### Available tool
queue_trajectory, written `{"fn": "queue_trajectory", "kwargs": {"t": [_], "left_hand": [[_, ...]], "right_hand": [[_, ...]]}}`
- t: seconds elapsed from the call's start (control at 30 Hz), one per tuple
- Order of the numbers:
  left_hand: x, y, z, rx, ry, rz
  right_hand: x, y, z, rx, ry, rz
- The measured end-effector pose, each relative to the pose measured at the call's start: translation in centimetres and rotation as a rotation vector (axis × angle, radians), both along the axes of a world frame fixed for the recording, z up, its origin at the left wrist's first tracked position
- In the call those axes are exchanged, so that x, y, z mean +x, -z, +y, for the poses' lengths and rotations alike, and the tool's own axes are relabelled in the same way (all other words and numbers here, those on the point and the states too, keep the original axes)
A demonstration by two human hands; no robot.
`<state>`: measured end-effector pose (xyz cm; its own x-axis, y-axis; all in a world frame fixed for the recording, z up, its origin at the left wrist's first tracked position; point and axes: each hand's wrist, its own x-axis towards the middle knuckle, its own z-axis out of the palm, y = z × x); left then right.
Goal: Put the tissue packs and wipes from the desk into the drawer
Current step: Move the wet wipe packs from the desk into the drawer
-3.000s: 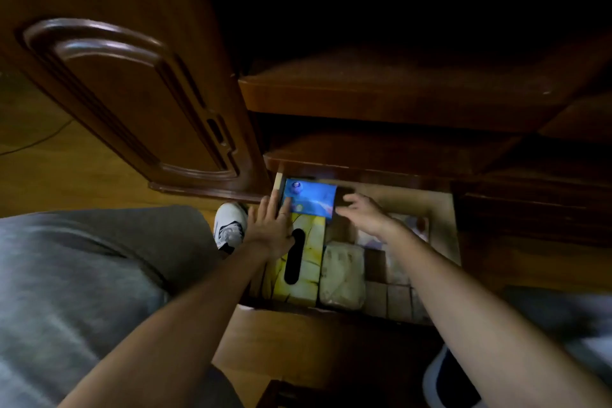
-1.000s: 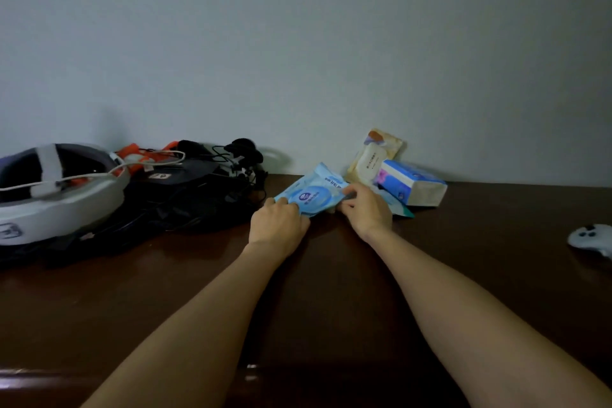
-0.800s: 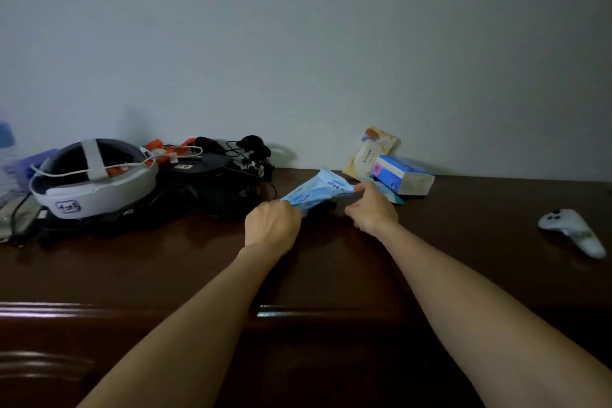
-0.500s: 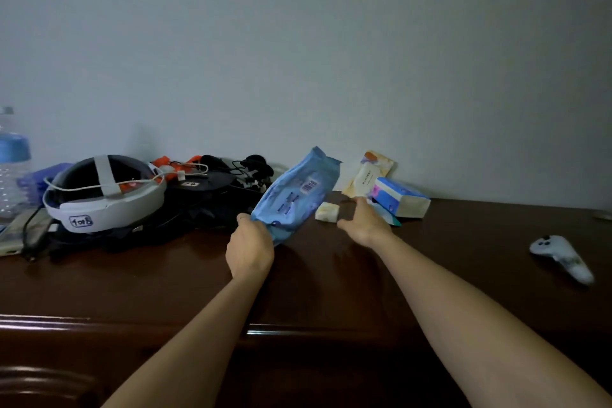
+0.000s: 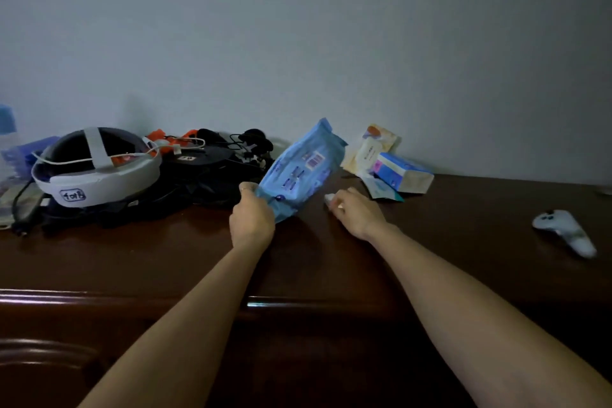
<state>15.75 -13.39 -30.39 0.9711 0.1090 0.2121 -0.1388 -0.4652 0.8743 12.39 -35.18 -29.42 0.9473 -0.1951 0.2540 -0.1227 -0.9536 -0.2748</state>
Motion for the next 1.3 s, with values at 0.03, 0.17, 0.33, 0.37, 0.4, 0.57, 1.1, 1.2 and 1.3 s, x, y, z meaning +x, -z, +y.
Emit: {"fn": "queue_trajectory", "kwargs": {"t": [0.03,0.17,0.33,0.37,0.4,0.57,1.1,1.2,1.3], "left_hand": [[-0.3,-0.1,0.1,0.002,0.009,-0.001],[-3.9,-0.5,0.1,0.112,0.140,-0.066],[-13.1,-0.4,-0.1,0.045,0.343,-0.135],[-15.5,0.1,0.0,0.016,0.365,-0.170],[-17.8,0.7,0.2,-0.011,0.385,-0.214],[-26.8,7.7,2.7,-0.051,0.547,-0.296],[-31.8,33.9,10.9,0.106,0.398,0.384],[-30.9,35.8,12.1,0.127,0.214,0.475],[-30.2,36.3,12.0,0.200,0.206,0.458]], "right_hand": [[-2.1,0.2,0.1,0.009,-0.011,-0.001],[-9.6,-0.2,0.9,-0.017,-0.039,-0.007],[-17.8,1.4,3.5,0.353,-0.021,-0.249],[-19.4,2.2,4.3,0.446,-0.011,-0.357],[-20.9,3.0,5.2,0.518,-0.004,-0.462],[-27.4,9.8,9.0,0.573,-0.034,-0.684],[-30.7,35.4,15.6,1.072,0.000,0.281],[-30.8,37.6,13.8,1.022,0.071,0.360],[-31.7,38.8,9.0,0.882,0.256,0.392]]}}
